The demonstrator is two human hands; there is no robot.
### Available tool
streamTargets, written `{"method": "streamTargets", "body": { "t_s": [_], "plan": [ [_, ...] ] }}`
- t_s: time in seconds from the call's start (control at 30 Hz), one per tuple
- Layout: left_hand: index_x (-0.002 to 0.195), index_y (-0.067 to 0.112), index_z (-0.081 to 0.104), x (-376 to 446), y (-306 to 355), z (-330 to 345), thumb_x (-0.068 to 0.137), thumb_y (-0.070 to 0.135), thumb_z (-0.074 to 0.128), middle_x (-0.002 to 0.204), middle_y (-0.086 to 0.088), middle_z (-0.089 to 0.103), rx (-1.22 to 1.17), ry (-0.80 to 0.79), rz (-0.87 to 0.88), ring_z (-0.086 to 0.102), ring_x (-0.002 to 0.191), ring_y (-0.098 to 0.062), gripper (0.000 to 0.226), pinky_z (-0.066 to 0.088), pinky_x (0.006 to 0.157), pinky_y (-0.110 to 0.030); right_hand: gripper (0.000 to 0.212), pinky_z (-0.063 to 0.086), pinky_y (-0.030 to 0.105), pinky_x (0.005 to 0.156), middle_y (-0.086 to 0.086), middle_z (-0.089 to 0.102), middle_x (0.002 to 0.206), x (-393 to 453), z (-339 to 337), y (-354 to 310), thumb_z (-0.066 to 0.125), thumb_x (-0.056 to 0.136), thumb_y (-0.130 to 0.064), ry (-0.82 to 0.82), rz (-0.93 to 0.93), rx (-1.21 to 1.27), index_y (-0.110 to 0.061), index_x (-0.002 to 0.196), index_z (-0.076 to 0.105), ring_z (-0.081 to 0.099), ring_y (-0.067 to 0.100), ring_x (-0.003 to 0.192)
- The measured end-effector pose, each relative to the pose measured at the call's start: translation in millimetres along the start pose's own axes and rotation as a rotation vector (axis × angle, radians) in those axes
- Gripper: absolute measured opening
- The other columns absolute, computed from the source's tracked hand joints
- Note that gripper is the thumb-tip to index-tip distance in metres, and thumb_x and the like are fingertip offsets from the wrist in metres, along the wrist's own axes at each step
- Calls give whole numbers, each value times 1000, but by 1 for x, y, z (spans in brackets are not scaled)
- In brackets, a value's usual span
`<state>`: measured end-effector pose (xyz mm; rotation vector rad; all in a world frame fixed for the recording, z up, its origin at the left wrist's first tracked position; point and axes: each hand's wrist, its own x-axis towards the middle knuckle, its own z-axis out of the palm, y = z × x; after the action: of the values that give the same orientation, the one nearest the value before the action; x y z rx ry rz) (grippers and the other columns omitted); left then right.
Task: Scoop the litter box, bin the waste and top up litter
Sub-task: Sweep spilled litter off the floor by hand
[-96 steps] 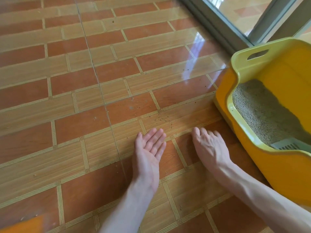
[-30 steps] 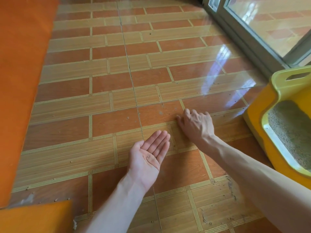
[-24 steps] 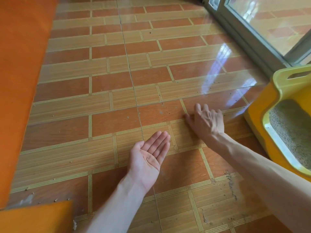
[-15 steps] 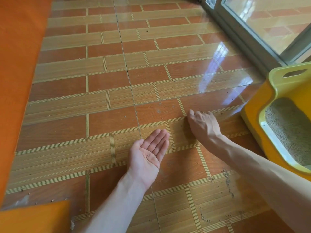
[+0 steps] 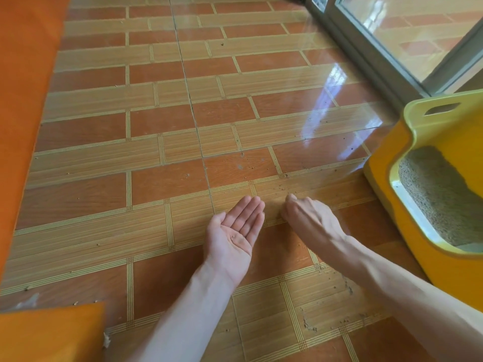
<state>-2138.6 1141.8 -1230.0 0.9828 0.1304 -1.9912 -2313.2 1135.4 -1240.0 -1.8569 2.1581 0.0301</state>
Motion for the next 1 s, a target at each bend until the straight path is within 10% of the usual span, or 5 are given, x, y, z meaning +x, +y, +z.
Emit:
{"method": "streamTargets", "body": {
  "t_s": [0.23, 0.53, 0.63, 0.83, 1.0],
  "plan": [
    [123, -4, 69, 6, -16, -1, 111, 27, 26, 120, -22, 75, 18, 36, -17, 76, 108, -30, 55, 58, 95, -35, 33, 30, 30, 49, -8, 42, 56, -45, -12, -34, 34, 105, -38, 148, -144, 261, -21, 76, 35, 36, 10, 44],
    [132, 1, 63, 11, -26, 4, 112, 23, 22, 129, -18, 72, -50, -98, -138, 73, 115, -27, 51, 50, 101, -40, 18, 33, 32, 60, 7, 62, 96, -57, -28, -72, 36, 107, -22, 63, -191, 66, -15, 105, 52, 64, 27, 84],
    [131, 0, 63, 10, -26, 4, 112, 21, 22, 129, -19, 72, -77, -111, -140, 73, 115, -28, 50, 48, 107, -42, 18, 35, 22, 50, 10, 69, 80, -60, -26, -80, 58, 82, -16, 216, -151, -60, -5, 89, 72, 70, 25, 65],
    [115, -6, 70, 6, -16, 1, 109, 18, 25, 111, -23, 77, -81, -67, -88, 79, 95, -28, 51, 65, 80, -34, 27, 36, 33, 50, -9, 48, 73, -48, -30, -39, 44, 106, -34, 317, -368, 267, -22, 83, 36, 46, 22, 55],
    [121, -7, 69, -2, -6, -4, 110, 22, 25, 124, -25, 72, -26, -72, -47, 73, 115, -35, 54, 59, 99, -41, 30, 33, 29, 48, -3, 50, 69, 24, -28, 13, 31, 110, -34, 334, -188, 61, -18, 85, 37, 43, 12, 49]
  ]
}}
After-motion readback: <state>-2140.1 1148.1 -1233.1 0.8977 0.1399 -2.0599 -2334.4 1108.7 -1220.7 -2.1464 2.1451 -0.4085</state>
